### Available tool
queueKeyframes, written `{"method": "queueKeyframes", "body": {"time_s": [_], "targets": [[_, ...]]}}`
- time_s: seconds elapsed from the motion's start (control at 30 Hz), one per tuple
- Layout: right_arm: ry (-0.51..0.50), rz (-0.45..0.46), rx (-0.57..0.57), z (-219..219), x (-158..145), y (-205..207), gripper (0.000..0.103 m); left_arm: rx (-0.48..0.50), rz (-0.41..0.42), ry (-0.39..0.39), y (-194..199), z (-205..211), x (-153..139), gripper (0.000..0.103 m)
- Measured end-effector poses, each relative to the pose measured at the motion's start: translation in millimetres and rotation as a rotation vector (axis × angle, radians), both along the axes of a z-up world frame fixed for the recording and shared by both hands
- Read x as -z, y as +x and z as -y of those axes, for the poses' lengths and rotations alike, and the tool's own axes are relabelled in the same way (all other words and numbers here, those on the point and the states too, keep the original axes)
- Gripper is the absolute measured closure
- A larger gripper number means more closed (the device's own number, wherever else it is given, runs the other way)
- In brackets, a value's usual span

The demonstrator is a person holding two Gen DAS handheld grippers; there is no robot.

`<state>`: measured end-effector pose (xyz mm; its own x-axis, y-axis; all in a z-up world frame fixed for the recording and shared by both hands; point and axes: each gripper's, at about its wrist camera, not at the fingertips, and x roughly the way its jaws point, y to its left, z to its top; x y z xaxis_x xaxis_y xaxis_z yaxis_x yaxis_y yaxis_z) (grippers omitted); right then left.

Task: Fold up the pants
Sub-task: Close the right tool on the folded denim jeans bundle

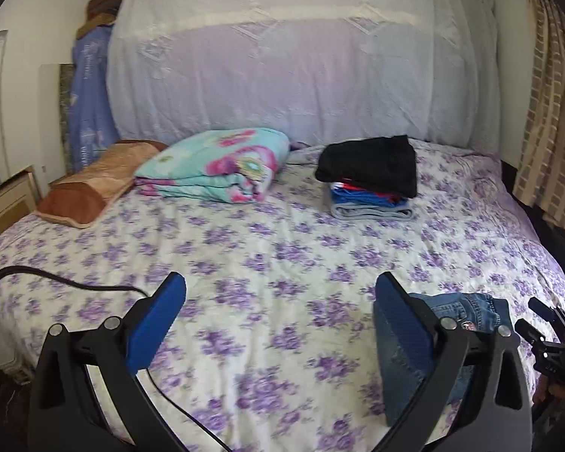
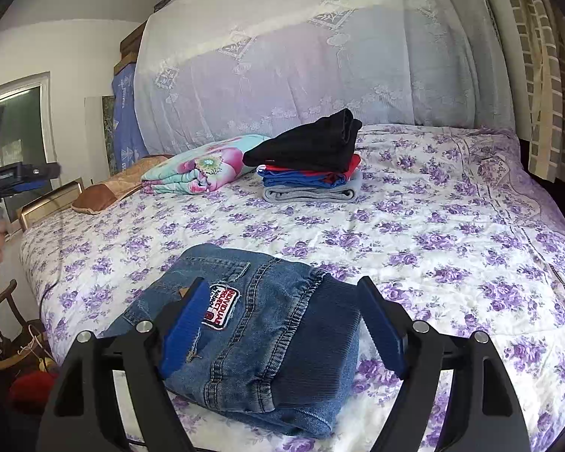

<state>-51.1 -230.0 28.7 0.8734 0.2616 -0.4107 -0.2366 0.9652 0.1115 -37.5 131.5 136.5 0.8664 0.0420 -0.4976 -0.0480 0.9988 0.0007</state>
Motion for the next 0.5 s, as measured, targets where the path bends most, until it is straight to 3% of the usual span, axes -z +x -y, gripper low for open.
{"method": "queueKeyframes", "body": {"time_s": [0.1,0.2,0.3,0.5], "targets": [[0.009,0.012,0.0,3,-4,-4,0.022,-0.099,-0.001,0.022,-38,-28,-11,0.004],[0.022,0.019,-0.008,4,-7,-9,0.02,-0.126,-0.046,-0.005,-61,-39,-2,0.004],[0.012,0.019,-0.01,0,-7,-14,0.019,-0.064,-0.127,-0.027,-55,-22,30,0.004],[-0.002,-0.007,0.02,1,-1,-22,0.018,0.105,-0.289,-0.035,-8,52,119,0.004]]}}
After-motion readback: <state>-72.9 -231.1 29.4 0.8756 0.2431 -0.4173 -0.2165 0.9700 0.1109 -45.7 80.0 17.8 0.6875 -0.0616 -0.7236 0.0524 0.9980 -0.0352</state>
